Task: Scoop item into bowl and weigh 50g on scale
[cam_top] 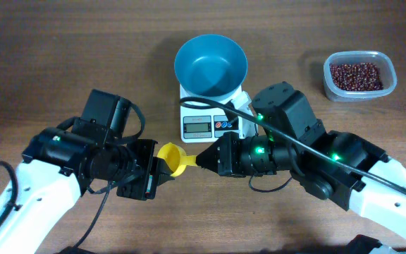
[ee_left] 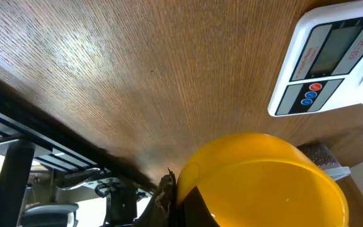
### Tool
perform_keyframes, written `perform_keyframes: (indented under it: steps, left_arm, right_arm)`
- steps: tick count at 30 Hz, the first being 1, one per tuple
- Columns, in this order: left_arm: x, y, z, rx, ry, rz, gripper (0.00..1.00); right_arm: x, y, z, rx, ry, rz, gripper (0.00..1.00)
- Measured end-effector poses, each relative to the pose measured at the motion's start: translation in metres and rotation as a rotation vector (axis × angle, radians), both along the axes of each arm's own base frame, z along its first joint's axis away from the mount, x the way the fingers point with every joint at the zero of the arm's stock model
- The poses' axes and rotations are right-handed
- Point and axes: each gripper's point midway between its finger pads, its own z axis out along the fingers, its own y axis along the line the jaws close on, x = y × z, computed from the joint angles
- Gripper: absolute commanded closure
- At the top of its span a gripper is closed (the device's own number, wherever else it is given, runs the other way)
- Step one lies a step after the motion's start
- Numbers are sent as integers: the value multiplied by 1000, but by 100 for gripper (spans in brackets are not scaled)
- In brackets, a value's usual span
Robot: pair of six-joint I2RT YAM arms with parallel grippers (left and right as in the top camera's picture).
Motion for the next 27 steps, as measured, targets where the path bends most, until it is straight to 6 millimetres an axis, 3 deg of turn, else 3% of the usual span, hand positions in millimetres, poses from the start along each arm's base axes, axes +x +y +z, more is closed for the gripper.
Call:
perform_keyframes:
  steps: [2, 3, 4, 5, 6, 12, 14, 16, 19, 22, 23, 27]
  left_arm:
    - [0, 0, 0, 0, -1, -3, 80]
    - [-1, 0, 0, 1, -3, -8, 63]
    - [-1, 0, 0, 1, -5, -14, 55]
    - [-1, 0, 0, 1, -5, -14, 36]
    - [-1, 0, 0, 2, -7, -17, 3]
    - [-1, 0, 0, 2, -8, -19, 1]
    - [-2, 0, 0, 3, -6, -19, 1]
    - [-1, 0, 0, 2, -6, -19, 1]
    - [-2, 0, 0, 3, -6, -19, 1]
    - [-2, 0, 0, 3, -5, -20, 1]
    - [-2, 0, -1, 3, -5, -19, 1]
    - [-2, 0, -1, 3, -5, -21, 1]
  right_arm:
    - [0, 0, 0, 0, 1, 0, 96]
    - [0, 0, 0, 0, 0, 0, 96]
    - [0, 0, 0, -1, 0, 0, 96]
    - [0, 0, 0, -2, -2, 1, 96]
    - [1, -1, -1, -7, -13, 2, 96]
    - [1, -22, -26, -162, -33, -20, 96]
    - [-6, -45, -40, -279, -7, -54, 96]
    - [-9, -61, -39, -334, -25, -88, 96]
    - [-20, -94, -15, -373, -117, -159, 96]
    - [-34, -124, 20, -334, -278, -214, 96]
    - [-39, -131, 36, -292, -351, -229, 96]
    - [-56, -152, 67, -201, -491, -278, 96]
